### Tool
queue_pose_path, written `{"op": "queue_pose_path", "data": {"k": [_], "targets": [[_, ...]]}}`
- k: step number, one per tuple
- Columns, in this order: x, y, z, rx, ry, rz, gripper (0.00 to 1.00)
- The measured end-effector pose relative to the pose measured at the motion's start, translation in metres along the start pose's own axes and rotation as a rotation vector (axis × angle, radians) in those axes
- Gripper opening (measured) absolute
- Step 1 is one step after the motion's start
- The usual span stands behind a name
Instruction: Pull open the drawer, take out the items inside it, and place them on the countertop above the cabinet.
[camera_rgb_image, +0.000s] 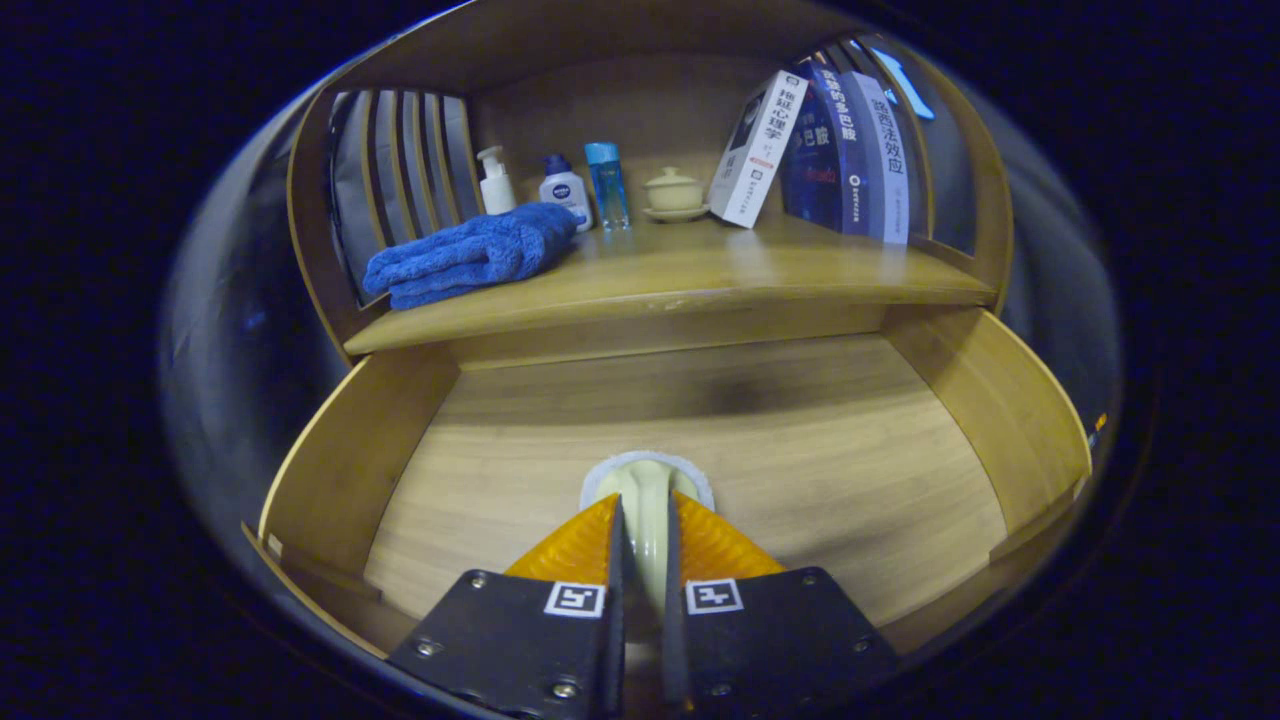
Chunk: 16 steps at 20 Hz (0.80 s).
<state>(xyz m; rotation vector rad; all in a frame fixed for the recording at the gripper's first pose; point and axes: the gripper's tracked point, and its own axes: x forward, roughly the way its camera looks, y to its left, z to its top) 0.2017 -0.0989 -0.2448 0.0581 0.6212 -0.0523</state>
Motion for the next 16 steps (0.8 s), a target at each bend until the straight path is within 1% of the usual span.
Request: {"op": "queue_pose_path", "data": {"k": [2, 3, 6, 8, 10, 13, 15, 16], "targets": [[-0.002, 0.000, 0.003, -0.002, 0.027, 0.000, 0.15], [-0.005, 0.003, 0.008, -0.002, 0.030, 0.014, 0.15], [-0.017, 0.002, 0.042, -0.022, -0.054, 0.005, 0.16], [-0.031, 0.009, 0.062, -0.028, -0.101, 0.021, 0.15], [-0.044, 0.012, 0.084, -0.053, -0.158, 0.018, 0.16], [-0.063, 0.027, 0.120, -0.050, -0.247, 0.048, 0.15], [-0.069, 0.034, 0.144, -0.057, -0.296, 0.059, 0.15], [-0.069, 0.034, 0.156, -0.062, -0.318, 0.051, 0.15]]}}
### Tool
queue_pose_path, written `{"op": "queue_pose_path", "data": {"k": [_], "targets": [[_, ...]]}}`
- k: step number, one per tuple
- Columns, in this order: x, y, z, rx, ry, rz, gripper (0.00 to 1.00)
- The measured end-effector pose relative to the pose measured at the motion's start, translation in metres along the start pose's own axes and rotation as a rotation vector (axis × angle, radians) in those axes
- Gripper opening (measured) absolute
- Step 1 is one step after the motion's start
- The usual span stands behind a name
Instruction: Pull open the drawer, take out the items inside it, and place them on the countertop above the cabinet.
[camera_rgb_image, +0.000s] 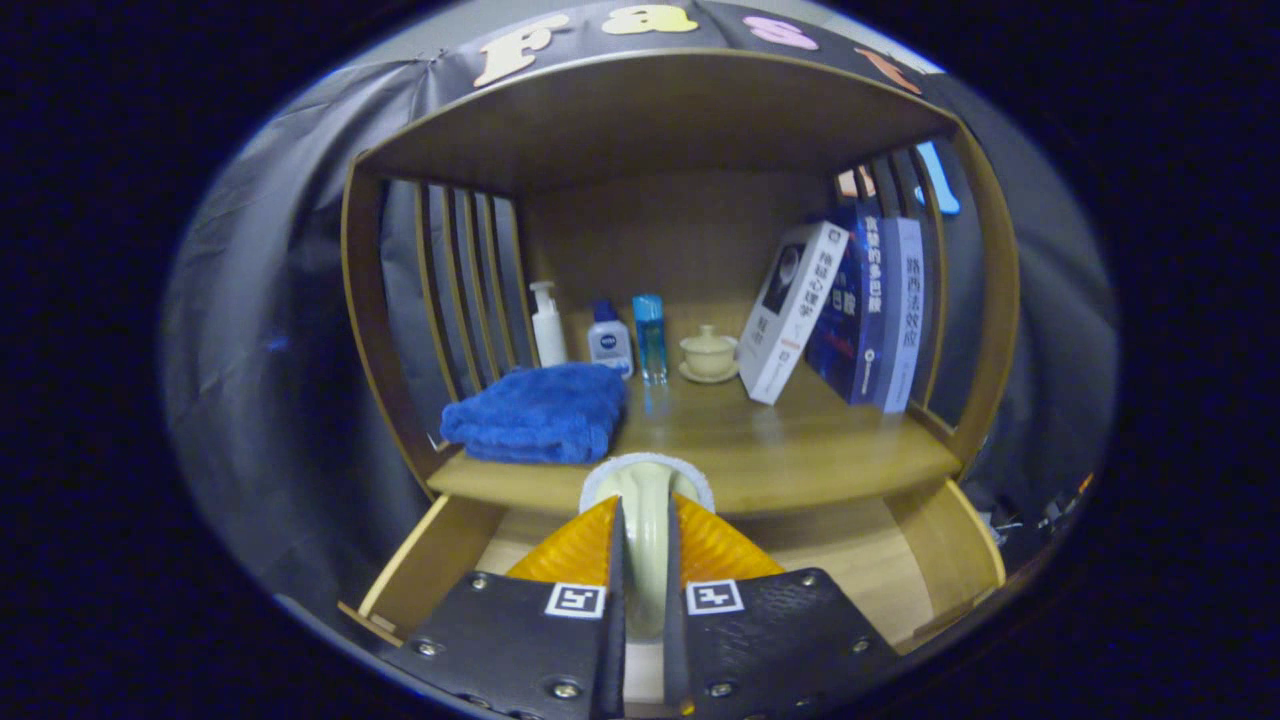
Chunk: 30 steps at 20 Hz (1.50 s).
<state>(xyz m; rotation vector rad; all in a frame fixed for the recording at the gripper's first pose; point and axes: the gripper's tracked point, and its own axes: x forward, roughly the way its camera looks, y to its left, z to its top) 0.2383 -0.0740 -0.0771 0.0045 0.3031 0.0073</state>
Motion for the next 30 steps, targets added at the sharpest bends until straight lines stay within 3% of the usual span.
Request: {"op": "queue_pose_path", "data": {"k": [8, 15, 20, 28, 30], "targets": [[0.035, -0.003, 0.080, 0.051, -0.201, -0.031, 0.15], [0.123, -0.034, 0.014, -0.027, -0.020, -0.114, 0.15], [0.169, -0.043, 0.016, 0.030, -0.086, -0.128, 0.16], [0.182, -0.050, 0.028, 0.018, -0.147, -0.192, 0.16], [0.173, -0.053, 0.031, -0.034, -0.146, -0.215, 0.20]]}}
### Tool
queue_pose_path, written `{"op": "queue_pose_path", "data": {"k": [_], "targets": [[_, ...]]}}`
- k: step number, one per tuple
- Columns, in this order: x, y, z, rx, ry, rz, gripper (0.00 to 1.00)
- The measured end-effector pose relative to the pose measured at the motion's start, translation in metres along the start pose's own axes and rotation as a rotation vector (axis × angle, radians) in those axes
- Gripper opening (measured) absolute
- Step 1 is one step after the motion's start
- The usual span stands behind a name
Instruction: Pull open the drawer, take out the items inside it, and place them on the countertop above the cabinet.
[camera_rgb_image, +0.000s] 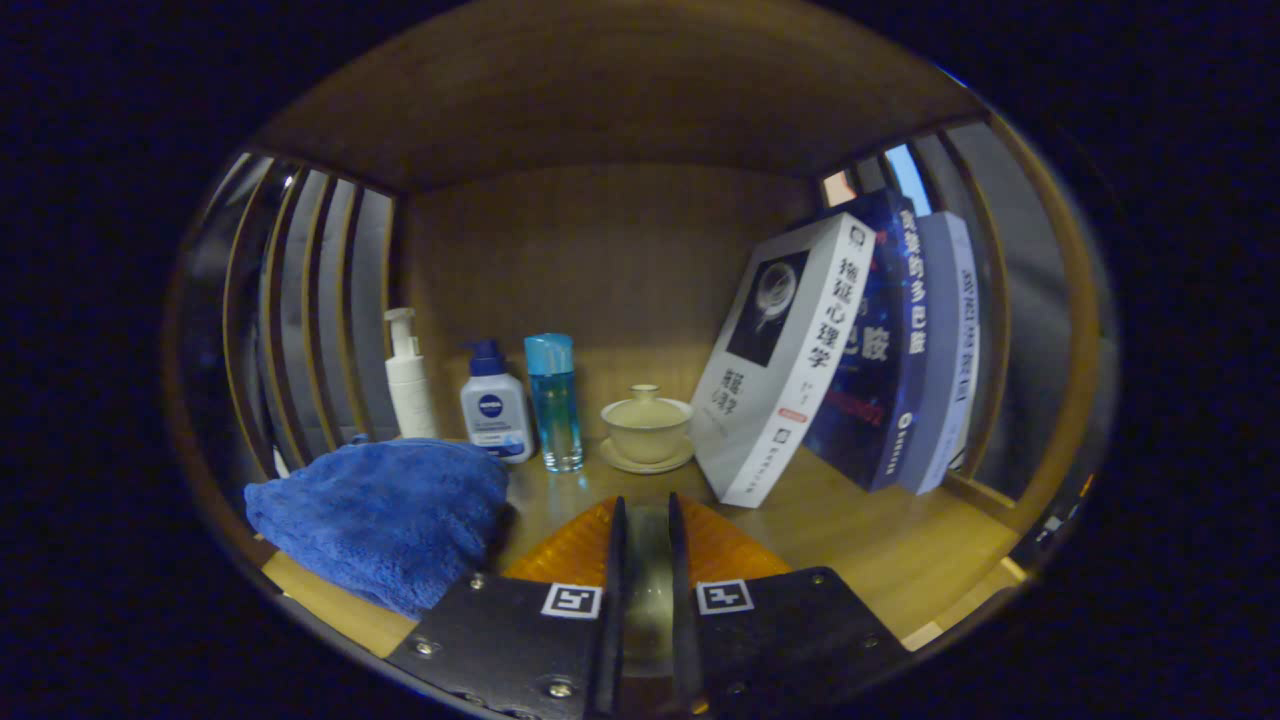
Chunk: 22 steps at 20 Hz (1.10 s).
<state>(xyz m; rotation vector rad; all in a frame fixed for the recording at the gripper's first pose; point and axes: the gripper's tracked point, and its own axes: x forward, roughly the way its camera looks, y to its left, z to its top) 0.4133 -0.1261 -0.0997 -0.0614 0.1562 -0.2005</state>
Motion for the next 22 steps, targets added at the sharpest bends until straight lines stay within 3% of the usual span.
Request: {"op": "queue_pose_path", "data": {"k": [1, 4, 8, 15, 22], "targets": [[-0.006, -0.004, 0.007, -0.042, -0.023, -0.007, 0.20], [-0.027, -0.018, 0.020, -0.114, -0.058, -0.057, 0.54], [-0.061, -0.023, 0.041, -0.041, -0.070, -0.048, 0.98], [-0.147, -0.044, 0.078, 0.107, -0.084, -0.041, 0.99], [-0.273, -0.050, 0.126, 0.052, -0.166, -0.025, 0.98]]}}
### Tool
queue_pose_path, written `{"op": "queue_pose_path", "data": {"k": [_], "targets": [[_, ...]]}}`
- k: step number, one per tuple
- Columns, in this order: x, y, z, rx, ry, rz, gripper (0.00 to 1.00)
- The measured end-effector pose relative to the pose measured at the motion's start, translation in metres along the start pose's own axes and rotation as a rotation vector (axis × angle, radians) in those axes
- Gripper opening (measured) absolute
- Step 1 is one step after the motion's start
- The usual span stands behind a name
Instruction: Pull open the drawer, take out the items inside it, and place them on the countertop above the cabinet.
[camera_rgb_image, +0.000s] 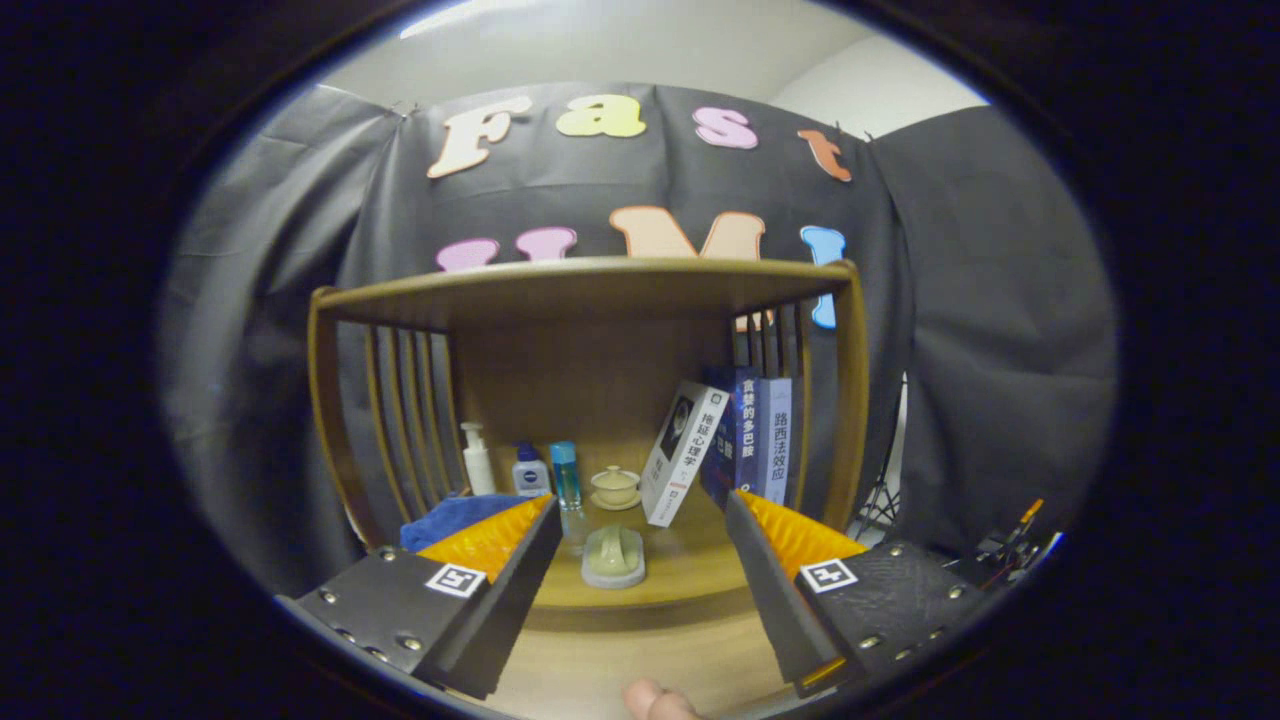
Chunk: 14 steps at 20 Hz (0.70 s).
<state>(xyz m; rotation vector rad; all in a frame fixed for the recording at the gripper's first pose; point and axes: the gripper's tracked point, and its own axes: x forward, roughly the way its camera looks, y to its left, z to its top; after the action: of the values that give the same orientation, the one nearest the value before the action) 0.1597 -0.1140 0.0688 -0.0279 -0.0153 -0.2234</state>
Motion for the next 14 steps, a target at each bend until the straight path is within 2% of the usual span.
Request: {"op": "queue_pose_path", "data": {"k": [7, 9, 11, 14], "targets": [[-0.112, 0.020, 0.030, -0.048, -0.087, 0.027, 0.98], [-0.136, 0.029, 0.021, -0.069, -0.086, 0.053, 0.98], [-0.151, 0.028, 0.003, -0.092, -0.084, 0.042, 0.98], [-0.171, 0.035, -0.039, -0.101, -0.036, 0.051, 0.98]]}}
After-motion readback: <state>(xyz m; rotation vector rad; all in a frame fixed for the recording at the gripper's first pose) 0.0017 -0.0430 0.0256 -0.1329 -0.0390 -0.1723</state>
